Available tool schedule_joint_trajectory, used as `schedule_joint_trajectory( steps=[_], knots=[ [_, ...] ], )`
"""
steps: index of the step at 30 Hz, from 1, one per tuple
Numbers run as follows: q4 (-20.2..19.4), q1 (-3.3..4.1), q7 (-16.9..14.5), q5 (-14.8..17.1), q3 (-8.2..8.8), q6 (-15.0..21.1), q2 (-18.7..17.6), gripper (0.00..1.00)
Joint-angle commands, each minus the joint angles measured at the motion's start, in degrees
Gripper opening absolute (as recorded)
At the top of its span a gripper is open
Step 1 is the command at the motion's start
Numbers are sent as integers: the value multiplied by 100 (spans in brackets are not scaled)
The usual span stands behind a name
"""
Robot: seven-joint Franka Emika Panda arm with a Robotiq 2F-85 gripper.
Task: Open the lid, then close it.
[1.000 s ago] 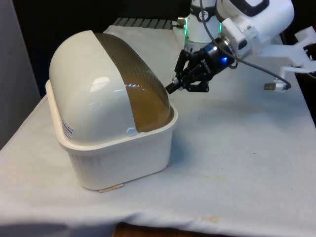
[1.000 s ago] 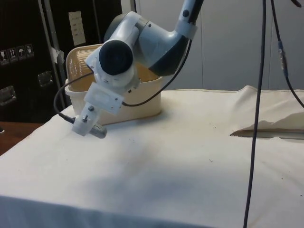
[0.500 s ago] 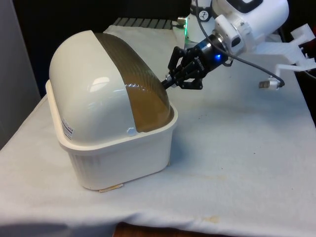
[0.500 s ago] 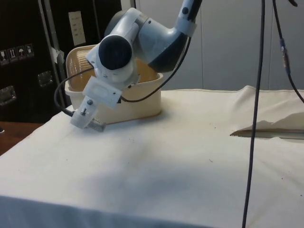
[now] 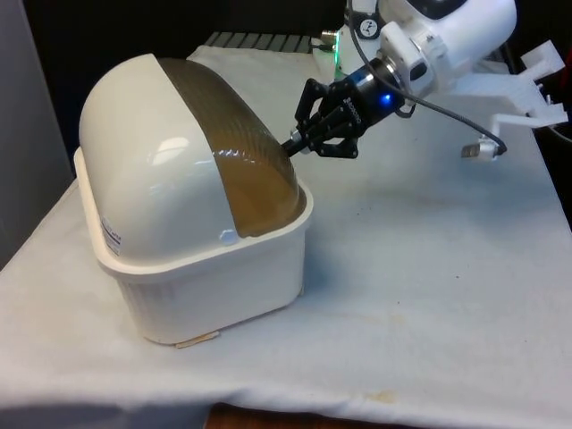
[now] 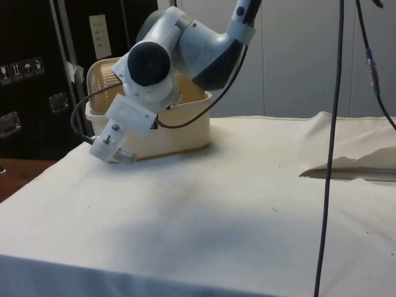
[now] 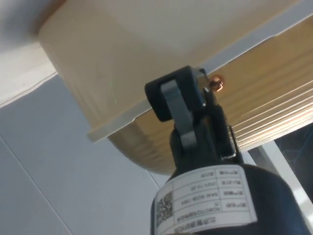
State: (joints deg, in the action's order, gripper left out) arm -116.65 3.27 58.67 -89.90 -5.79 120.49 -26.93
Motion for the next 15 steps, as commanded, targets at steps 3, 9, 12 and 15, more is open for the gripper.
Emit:
schedule_joint_trajectory(
  steps=[3, 9, 12, 15],
  knots=[
    [-23, -34, -92, 11, 17, 52, 80, 0],
    [-74, -17, -212, 46, 29, 6, 309, 0],
    [-86, -23, -241, 46, 34, -6, 355, 0],
    [-97, -23, -281, 46, 40, -17, 430, 0]
  ],
)
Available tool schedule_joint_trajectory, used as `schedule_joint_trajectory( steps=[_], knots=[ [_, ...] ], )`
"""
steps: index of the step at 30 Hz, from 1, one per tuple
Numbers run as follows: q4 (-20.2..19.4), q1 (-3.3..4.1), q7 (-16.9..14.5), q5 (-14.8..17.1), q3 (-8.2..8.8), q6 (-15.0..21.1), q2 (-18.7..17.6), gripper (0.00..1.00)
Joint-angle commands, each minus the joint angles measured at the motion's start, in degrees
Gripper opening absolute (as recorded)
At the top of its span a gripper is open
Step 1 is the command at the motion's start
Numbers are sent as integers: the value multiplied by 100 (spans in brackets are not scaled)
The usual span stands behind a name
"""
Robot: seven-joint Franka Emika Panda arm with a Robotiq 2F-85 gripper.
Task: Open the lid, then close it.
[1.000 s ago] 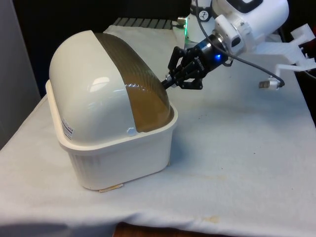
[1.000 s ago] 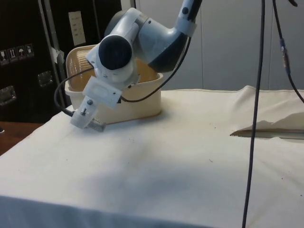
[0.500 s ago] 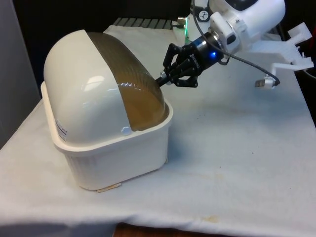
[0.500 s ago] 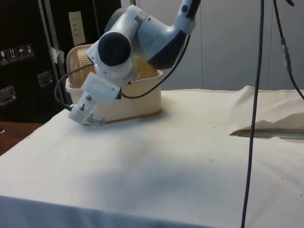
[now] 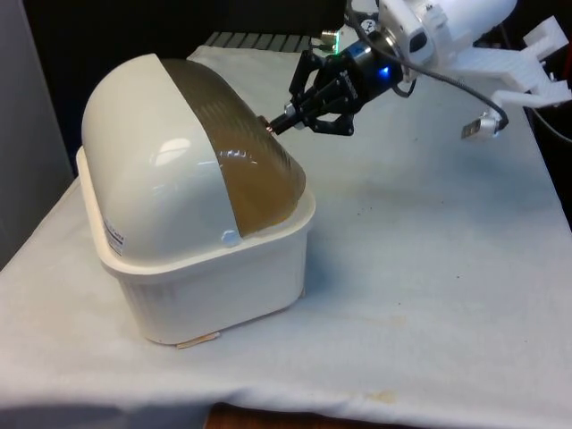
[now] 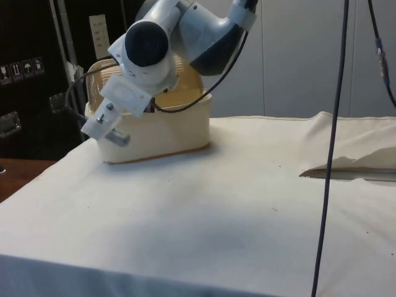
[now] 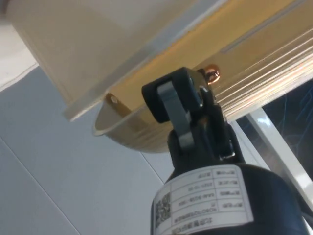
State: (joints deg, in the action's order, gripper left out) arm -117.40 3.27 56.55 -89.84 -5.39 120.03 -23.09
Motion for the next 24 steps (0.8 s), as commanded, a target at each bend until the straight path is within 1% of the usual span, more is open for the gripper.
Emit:
schedule_joint_trajectory(
  steps=[1, 3, 5, 6, 7, 12, 13, 14, 15, 16, 22, 23, 24],
  knots=[
    [-29, -23, -86, 46, 0, 23, 69, 0],
    [-29, -23, -109, 40, 6, 11, 115, 0],
    [-23, -40, -149, 23, 23, 6, 166, 0],
    [-6, 0, -74, 6, 11, -52, 126, 0],
    [-17, -40, -160, 17, 34, 6, 178, 0],
    [74, -52, -241, -52, 138, 23, 189, 0],
    [74, -52, -241, -52, 138, 23, 189, 0],
    [109, -52, -264, -80, 178, 17, 201, 0],
    [92, -6, -218, -46, 160, -57, 195, 0],
    [132, -52, -275, -92, 195, 17, 201, 0],
    [292, -29, -332, -183, 327, -11, 172, 0],
    [309, -34, -338, -201, 338, -11, 172, 0],
    [281, -6, -315, -160, 327, -63, 195, 0]
  ],
)
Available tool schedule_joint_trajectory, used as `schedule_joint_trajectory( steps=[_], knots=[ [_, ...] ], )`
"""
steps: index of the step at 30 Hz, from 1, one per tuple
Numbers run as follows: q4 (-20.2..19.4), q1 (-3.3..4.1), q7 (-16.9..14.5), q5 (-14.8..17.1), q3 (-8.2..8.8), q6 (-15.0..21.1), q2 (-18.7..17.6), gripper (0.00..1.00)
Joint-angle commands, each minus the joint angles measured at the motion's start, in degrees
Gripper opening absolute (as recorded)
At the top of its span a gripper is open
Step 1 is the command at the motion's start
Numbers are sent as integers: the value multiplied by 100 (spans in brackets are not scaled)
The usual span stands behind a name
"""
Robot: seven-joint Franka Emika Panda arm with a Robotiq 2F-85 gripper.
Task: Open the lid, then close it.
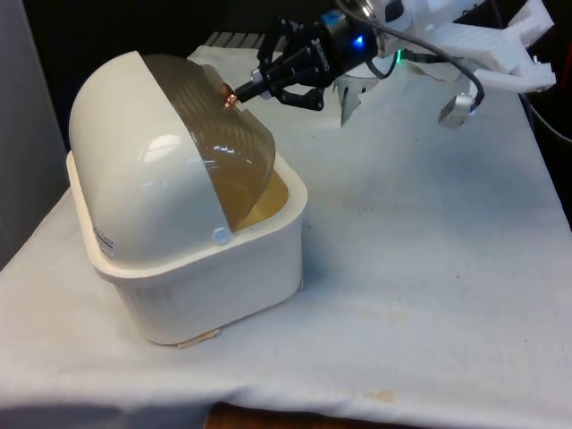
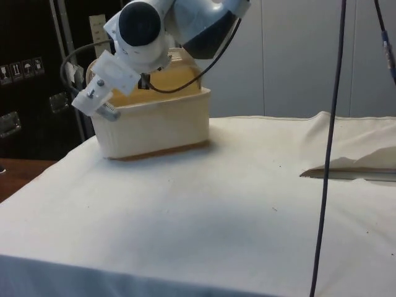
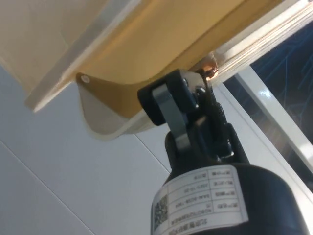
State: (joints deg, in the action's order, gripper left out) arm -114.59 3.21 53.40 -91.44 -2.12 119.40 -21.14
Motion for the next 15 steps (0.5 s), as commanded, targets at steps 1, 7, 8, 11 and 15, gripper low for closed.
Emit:
schedule_joint_trajectory(
  steps=[1, 7, 8, 11, 15],
  knots=[
    [52, -29, -29, -63, 29, 46, -23, 0],
    [183, -17, -40, -178, 149, 23, -34, 0],
    [201, -17, -46, -189, 166, 23, -34, 0],
    [246, -17, -52, -218, 201, 23, -40, 0],
    [350, -17, -57, -309, 286, 17, -57, 0]
  ],
)
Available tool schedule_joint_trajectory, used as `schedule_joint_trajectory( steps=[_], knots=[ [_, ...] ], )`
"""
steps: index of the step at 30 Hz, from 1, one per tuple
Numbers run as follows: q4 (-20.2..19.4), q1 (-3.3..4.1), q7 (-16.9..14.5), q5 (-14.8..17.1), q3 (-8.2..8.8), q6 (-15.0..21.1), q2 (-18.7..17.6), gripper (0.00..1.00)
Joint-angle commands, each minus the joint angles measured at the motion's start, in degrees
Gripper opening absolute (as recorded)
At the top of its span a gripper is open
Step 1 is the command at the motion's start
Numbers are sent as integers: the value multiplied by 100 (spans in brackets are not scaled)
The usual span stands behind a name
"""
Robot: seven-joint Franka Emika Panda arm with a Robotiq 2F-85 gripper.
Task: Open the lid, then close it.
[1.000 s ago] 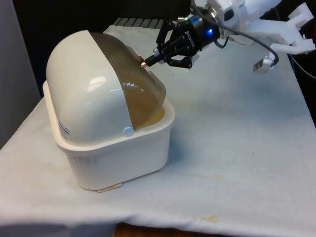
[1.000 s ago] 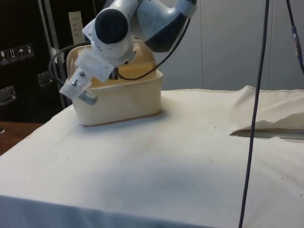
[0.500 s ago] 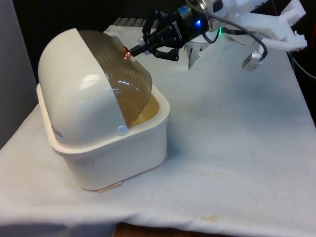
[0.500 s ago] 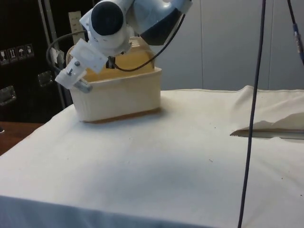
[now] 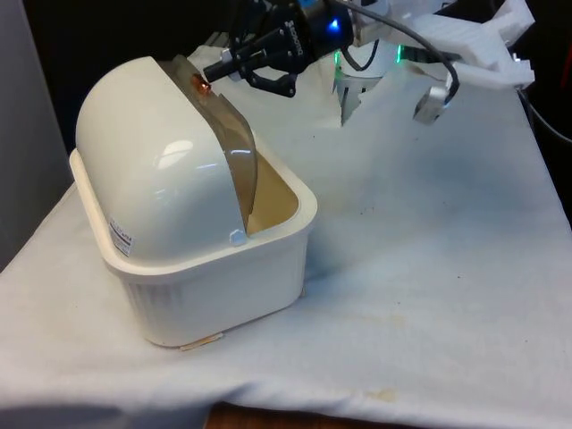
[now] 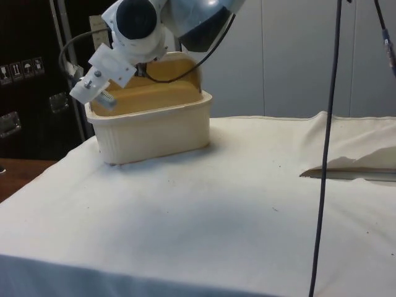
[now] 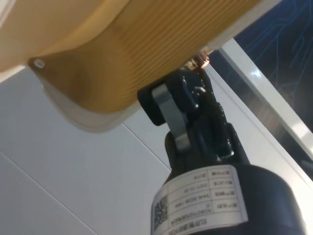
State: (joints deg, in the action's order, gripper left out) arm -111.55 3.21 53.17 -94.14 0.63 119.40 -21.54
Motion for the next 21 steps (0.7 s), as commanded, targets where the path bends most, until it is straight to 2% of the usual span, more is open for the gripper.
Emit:
schedule_joint_trajectory(
  steps=[1, 6, 21],
  knots=[
    [63, -17, -34, -63, 29, 17, -23, 0],
    [103, 0, -40, -92, 74, -11, 34, 0],
    [97, 6, 46, -74, 69, -17, 40, 0]
  ],
)
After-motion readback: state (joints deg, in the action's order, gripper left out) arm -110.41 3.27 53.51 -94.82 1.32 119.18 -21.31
